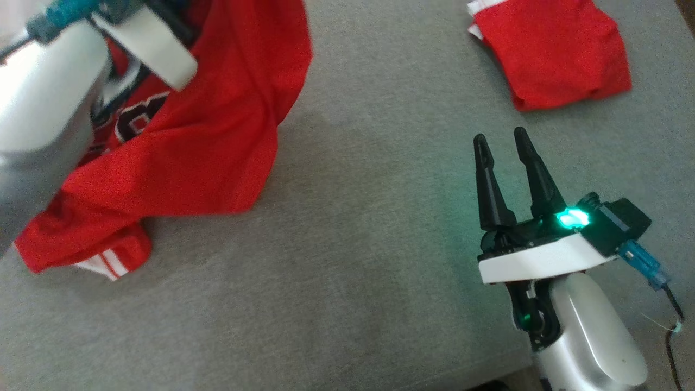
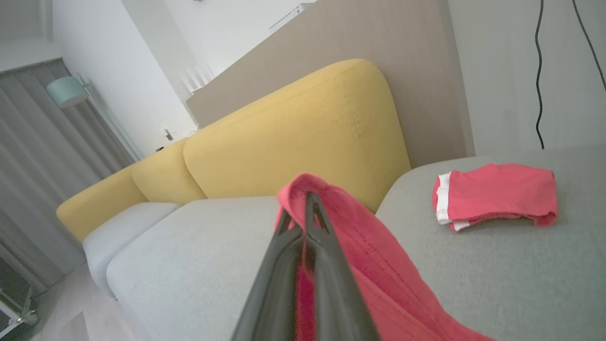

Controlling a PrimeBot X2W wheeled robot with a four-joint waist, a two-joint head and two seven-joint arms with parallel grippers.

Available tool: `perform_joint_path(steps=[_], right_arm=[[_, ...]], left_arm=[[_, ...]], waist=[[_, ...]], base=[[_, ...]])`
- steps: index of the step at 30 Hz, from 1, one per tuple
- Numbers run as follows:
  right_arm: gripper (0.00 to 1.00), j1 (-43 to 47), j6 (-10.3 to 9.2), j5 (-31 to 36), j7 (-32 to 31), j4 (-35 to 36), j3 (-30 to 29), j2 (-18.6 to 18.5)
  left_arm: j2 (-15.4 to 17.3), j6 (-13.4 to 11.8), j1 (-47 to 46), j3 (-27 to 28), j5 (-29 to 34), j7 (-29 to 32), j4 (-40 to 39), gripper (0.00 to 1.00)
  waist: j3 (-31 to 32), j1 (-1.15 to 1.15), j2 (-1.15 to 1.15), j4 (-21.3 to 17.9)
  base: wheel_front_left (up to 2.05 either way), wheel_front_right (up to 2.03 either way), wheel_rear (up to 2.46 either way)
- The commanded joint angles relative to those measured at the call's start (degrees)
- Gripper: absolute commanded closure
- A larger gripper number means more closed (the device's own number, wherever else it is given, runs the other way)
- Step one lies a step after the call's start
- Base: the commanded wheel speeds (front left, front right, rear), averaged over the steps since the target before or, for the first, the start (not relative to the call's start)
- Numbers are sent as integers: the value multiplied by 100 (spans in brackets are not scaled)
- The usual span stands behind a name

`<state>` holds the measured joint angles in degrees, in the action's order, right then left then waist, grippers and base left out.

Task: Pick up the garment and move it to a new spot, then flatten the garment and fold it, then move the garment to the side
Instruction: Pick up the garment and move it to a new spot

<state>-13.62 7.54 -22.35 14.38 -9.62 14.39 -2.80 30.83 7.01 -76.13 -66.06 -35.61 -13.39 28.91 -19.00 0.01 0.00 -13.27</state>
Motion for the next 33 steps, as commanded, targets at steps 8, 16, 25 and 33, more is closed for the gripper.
perform_joint_path(steps=[8,16,25,33], right_arm=[[0,-227,-5,-176,62,343,232,-8],[0,-309,-5,-156,62,340,222,-8],[0,-279,-5,173,62,176,22,-8],[0,-64,-5,612,62,-74,-337,-8]], left_arm=[[-193,-160,-868,464,344,-139,275,0],[-340,-331,-693,885,471,-159,500,0],[-145,-280,413,1623,391,-160,161,0],[-82,-469,2225,2434,293,-161,-428,0]], waist=[[-365,-1,0,-391],[-417,-1,0,-265],[-7,-1,0,330],[669,-1,0,1040]], base=[[0,0,0],[0,0,0],[0,0,0],[0,0,0]])
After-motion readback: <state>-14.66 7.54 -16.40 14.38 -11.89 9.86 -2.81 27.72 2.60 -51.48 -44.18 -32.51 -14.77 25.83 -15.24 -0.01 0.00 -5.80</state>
